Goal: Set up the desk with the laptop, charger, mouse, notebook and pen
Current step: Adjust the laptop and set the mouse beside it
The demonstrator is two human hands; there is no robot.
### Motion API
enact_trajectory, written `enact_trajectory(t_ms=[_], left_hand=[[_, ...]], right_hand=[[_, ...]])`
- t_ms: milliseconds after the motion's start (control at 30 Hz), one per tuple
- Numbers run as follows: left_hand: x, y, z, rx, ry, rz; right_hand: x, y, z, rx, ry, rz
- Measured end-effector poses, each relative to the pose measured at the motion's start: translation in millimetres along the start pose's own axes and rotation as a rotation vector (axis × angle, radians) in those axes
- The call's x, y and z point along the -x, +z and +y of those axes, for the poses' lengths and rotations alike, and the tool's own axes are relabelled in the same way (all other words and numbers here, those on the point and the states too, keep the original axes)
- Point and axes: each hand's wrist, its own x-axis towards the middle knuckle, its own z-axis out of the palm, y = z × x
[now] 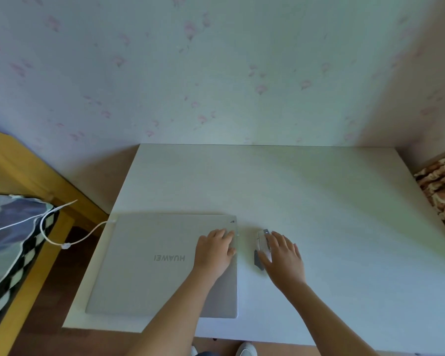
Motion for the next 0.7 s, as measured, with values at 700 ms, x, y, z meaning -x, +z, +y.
enact_trajectory(t_ms=[700], left_hand=[[87,-125,-25,0.31,0.494,0.446]], right_hand=[[133,-102,-115,-0.16,0.311,0.451]])
